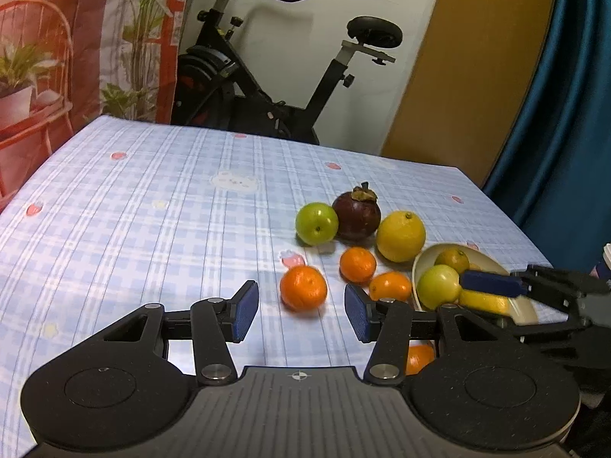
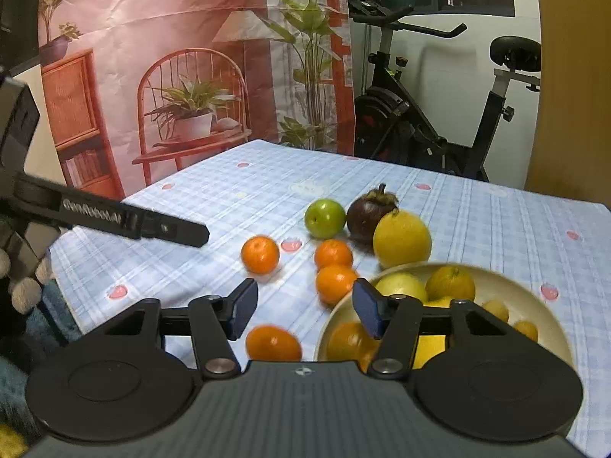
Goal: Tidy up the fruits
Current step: 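Move both tools toward the orange tangerines on the tablecloth, then close the left tool on one tangerine while the right tool grips another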
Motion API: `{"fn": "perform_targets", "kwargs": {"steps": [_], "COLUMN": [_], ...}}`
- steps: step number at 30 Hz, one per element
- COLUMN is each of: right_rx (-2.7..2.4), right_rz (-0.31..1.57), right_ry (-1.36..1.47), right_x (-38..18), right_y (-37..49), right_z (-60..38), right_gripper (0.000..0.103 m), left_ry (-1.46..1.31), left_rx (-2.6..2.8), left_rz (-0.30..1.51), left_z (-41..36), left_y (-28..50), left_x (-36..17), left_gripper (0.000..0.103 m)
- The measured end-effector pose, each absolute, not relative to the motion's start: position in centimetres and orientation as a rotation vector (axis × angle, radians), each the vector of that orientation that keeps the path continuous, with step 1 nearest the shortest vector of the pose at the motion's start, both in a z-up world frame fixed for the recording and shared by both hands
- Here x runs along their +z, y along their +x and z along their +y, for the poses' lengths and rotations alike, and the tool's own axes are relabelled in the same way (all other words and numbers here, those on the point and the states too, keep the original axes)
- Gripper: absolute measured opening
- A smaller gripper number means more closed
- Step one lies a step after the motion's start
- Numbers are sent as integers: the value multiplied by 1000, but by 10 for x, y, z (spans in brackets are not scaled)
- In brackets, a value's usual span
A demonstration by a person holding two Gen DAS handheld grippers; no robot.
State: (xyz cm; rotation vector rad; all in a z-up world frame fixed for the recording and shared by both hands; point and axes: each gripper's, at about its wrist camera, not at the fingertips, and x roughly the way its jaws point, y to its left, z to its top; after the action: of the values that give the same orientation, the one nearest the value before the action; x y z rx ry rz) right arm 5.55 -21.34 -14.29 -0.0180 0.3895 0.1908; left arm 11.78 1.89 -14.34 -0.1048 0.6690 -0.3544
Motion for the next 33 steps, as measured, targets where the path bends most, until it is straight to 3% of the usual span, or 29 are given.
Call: {"fn": "perform_targets", "kwargs": {"steps": [8, 11, 15, 16, 33], "right_rx": [190, 197, 201, 200, 144], "right_rz": [410, 439, 482, 495, 633], "right_ry": [-20, 6, 10, 11, 6], "right_x": [-126, -127, -132, -132, -148], "right_y": [101, 117, 134, 138, 180], "right_z": [-219, -223, -223, -223, -215], "right_gripper": [47, 39, 39, 39, 40], "left_ry": [-16, -9, -20, -33, -94], "left_rx": [-393, -393, -392, -402, -404], "left_rz": [692, 711, 731, 736, 720], "left_z": [-2, -5, -4, -3, 7], "left_y": [149, 160, 166, 167, 161], "left_x": [-162, -170, -179, -181, -185], "left_gripper": [53, 53, 49, 41, 41]}}
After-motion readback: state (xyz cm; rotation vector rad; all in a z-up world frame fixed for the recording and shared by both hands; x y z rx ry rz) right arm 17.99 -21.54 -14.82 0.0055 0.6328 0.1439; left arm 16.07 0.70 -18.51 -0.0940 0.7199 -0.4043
